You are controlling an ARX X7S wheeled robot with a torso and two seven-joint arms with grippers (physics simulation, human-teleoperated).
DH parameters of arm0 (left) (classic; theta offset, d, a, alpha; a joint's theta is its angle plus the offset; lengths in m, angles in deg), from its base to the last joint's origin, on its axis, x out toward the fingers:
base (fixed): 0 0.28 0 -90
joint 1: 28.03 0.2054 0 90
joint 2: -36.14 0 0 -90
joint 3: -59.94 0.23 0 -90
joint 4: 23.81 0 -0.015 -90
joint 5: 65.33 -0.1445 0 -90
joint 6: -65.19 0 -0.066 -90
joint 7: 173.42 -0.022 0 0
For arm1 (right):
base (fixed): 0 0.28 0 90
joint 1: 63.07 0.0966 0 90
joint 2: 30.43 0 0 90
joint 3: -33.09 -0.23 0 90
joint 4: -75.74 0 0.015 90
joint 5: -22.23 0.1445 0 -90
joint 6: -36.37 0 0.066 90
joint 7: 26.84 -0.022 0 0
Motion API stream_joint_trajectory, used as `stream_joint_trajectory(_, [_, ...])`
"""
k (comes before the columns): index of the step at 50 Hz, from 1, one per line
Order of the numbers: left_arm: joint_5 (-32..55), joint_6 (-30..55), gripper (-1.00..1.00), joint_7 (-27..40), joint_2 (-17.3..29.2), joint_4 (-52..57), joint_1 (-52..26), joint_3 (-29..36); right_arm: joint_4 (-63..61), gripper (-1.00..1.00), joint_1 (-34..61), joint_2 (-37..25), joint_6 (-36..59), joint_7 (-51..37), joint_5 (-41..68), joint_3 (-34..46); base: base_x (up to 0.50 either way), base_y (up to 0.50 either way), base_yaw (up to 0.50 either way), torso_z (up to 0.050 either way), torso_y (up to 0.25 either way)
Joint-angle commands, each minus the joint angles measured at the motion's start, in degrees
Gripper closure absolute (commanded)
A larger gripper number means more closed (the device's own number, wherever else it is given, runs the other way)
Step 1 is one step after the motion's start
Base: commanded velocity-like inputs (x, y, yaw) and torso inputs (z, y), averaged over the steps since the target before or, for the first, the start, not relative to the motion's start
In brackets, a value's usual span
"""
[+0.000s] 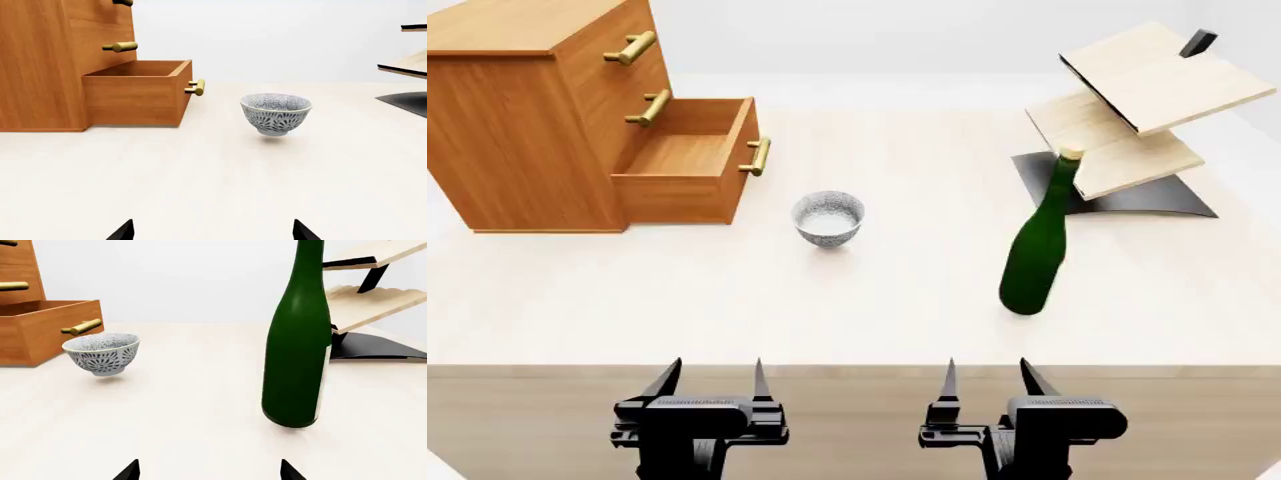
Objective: Put the bowl on top of the cabinet.
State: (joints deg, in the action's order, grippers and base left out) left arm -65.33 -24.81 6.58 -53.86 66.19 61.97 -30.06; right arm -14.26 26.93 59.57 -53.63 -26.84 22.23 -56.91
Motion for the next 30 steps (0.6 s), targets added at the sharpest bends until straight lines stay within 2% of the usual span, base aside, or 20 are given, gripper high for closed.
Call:
stream_joint_trajectory(1, [1.0, 0.2, -1.0, 1.1, 0.9, -0.1, -0.2, 1.0, 0.2, -1.0, -0.2, -1.0, -1.2, -0.7, 1.1, 1.2, 0.0, 0.0, 0.0, 0.0, 0.0])
stream_joint_trajectory(17, [3.8, -0.8, -1.0, 4.4, 3.1, -0.2, -0.3, 3.1, -1.1, -1.0, -0.5, -3.0, -2.5, -4.4, 3.1, 3.2, 0.0, 0.0, 0.0, 0.0, 0.0])
stream_joint_trajectory(21, [6.2, 0.4, -1.0, 5.0, 3.2, 3.6, 0.0, 2.4, -3.2, -1.0, -0.7, -3.5, -3.2, -5.9, 2.8, 3.1, 0.0, 0.0, 0.0, 0.0, 0.0])
stream_joint_trajectory(30, [9.6, 2.9, -1.0, 6.2, 4.7, 17.9, 1.7, 1.9, -22.9, -1.0, -1.6, -6.0, 5.7, -7.5, 0.1, 4.6, 0.0, 0.0, 0.0, 0.0, 0.0])
